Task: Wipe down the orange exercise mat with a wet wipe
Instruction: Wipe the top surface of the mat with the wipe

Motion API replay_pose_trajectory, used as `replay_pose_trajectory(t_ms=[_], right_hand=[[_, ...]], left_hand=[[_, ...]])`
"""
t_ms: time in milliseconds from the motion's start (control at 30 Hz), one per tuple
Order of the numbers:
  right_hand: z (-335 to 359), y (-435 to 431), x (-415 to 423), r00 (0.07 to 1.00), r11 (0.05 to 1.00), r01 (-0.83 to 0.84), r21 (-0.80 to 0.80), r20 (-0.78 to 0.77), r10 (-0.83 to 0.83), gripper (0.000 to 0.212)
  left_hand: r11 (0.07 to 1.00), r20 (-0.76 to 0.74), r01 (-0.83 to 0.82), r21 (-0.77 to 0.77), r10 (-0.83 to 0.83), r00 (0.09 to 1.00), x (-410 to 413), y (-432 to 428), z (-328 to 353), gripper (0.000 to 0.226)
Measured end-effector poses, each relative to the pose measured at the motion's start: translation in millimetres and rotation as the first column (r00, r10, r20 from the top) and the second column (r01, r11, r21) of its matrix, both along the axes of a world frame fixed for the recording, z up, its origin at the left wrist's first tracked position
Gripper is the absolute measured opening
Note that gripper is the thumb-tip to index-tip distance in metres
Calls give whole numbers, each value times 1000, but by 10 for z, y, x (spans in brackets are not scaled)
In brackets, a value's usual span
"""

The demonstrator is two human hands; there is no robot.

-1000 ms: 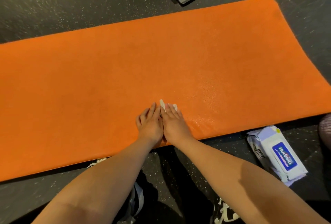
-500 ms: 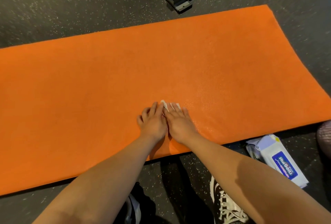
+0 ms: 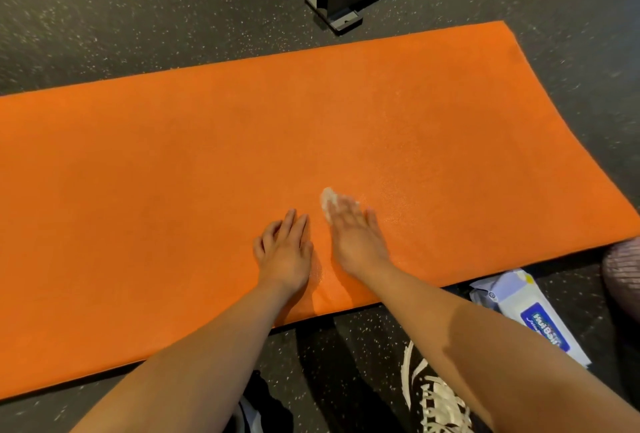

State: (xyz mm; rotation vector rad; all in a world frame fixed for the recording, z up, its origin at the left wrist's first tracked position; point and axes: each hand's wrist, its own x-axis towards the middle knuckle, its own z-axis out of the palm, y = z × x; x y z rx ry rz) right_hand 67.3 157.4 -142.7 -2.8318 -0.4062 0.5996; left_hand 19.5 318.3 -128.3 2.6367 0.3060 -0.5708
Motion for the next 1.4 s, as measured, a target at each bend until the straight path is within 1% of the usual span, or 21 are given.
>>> replay_pose_trajectory(t_ms=[67, 100, 133, 200, 300, 367, 433, 500, 533, 600, 667, 733, 800, 900, 967, 1000, 1100, 1167, 1233, 1333, 1400], right_hand=[[-5, -135, 121, 965, 965, 260, -29, -21, -261, 66], [-13, -120, 149, 943, 944, 328, -30, -44, -329, 65], [-6, -34, 147, 944, 946, 324, -24, -50, -325, 64], [16, 218, 89, 985, 985, 162, 64, -77, -157, 65], [42, 432, -3, 990, 977, -97, 192, -85, 114, 64], [19, 337, 110, 991, 983, -113, 145, -51, 122, 61], [-6, 186, 296, 996, 994, 79, 73, -37, -77, 60], [-18, 92, 473, 945, 945, 325, 34, -51, -323, 60], [-9, 125, 499, 927, 929, 371, 17, -61, -369, 60], [3, 317, 420, 952, 953, 302, 35, -70, -299, 61], [36, 519, 253, 994, 993, 66, 93, -90, -58, 59], [46, 525, 212, 989, 988, -96, 118, -105, 108, 56], [39, 380, 290, 992, 993, -90, 73, -80, 96, 55], [7, 151, 367, 981, 983, 180, -31, -65, -182, 58], [41, 212, 319, 967, 969, 243, -32, -73, -245, 62], [77, 305, 269, 974, 978, 209, 8, -89, -207, 62], [123, 515, 80, 992, 983, -54, 176, -106, 73, 65], [82, 434, 123, 985, 975, -149, 164, -57, 160, 67], [-2, 280, 305, 996, 994, -81, 70, -17, 82, 65], [-68, 151, 547, 971, 971, 238, -11, -21, -238, 64], [-88, 333, 497, 971, 970, 240, 28, 10, -240, 69]], left_hand=[[1000, -20, -4, 10, 4, 1000, 32, -19, 23, 53], [1000, -23, -10, 23, 11, 1000, 46, -31, 34, 53], [999, -12, -21, 39, 21, 1000, 75, -45, 35, 51], [997, 32, -63, 51, 61, 998, 184, -65, 57, 48], [994, 56, -86, 67, 82, 995, 358, -38, 53, 47], [996, 8, -68, 63, 68, 998, 388, 57, 13, 50], [997, -2, -9, 76, 9, 1000, 310, 138, -33, 52], [997, 4, 22, 70, -22, 1000, 265, 177, -49, 53], [998, 2, 6, 64, -6, 1000, 264, 179, -57, 53], [997, 14, -54, 56, 53, 999, 293, 155, -64, 51], [994, 45, -102, 37, 101, 994, 303, 121, -71, 49], [995, 59, -101, 17, 100, 993, 307, 100, -80, 49], [997, 54, -71, 33, 69, 996, 293, 95, -74, 50], [996, 43, -79, 46, 77, 996, 337, 97, -41, 51], [994, 33, -92, 54, 90, 995, 325, 73, -21, 51], [994, 31, -98, 59, 96, 995, 326, 63, -12, 49], [992, 49, -93, 88, 89, 995, 405, 70, 12, 46], [994, 69, -42, 106, 35, 997, 461, 81, 7, 47], [996, 48, -9, 88, 5, 999, 511, 115, -16, 50], [998, 9, -5, 70, 4, 1000, 554, 134, -39, 52], [996, 29, -26, 80, 24, 999, 561, 128, -47, 50]])
